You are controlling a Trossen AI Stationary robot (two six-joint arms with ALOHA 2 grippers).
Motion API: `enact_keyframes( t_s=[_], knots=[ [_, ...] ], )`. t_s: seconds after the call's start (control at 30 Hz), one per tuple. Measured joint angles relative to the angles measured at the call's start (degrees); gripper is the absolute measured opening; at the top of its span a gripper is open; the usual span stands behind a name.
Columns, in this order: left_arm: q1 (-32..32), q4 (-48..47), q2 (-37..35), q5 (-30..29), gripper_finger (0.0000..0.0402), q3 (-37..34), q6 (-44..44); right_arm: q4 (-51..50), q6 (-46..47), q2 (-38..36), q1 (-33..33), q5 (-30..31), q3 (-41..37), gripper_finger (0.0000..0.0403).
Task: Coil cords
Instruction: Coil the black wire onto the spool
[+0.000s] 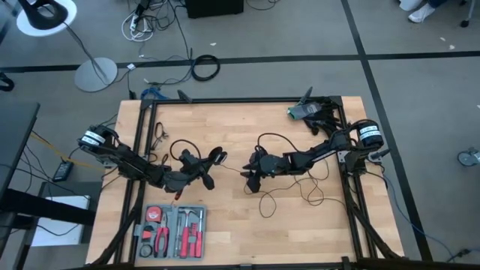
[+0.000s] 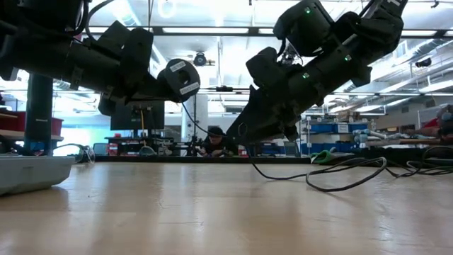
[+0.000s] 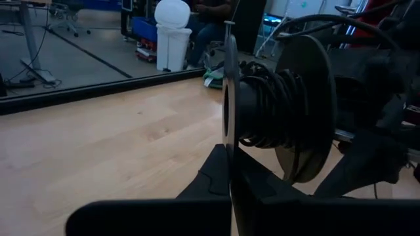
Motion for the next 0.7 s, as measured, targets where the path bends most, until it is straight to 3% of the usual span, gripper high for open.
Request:
enact_keyframes(
  t_s=[0.37,0.57,0.7],
  knots=[
    [0.0,4.2,0.0,0.0,0.0,0.0,3.3,-0.3,0.2,0.0,0.1,-2.9,0.0,0.0093],
    [0.0,4.1,0.0,0.1,0.0,0.0,3.3,-3.0,0.1,0.0,0.1,-1.9,0.0,0.0011],
    [0.0,3.2,0.0,2.5,0.0,0.0,3.3,-4.2,0.7,-0.2,-0.2,0.1,0.0,0.0005]
  ],
)
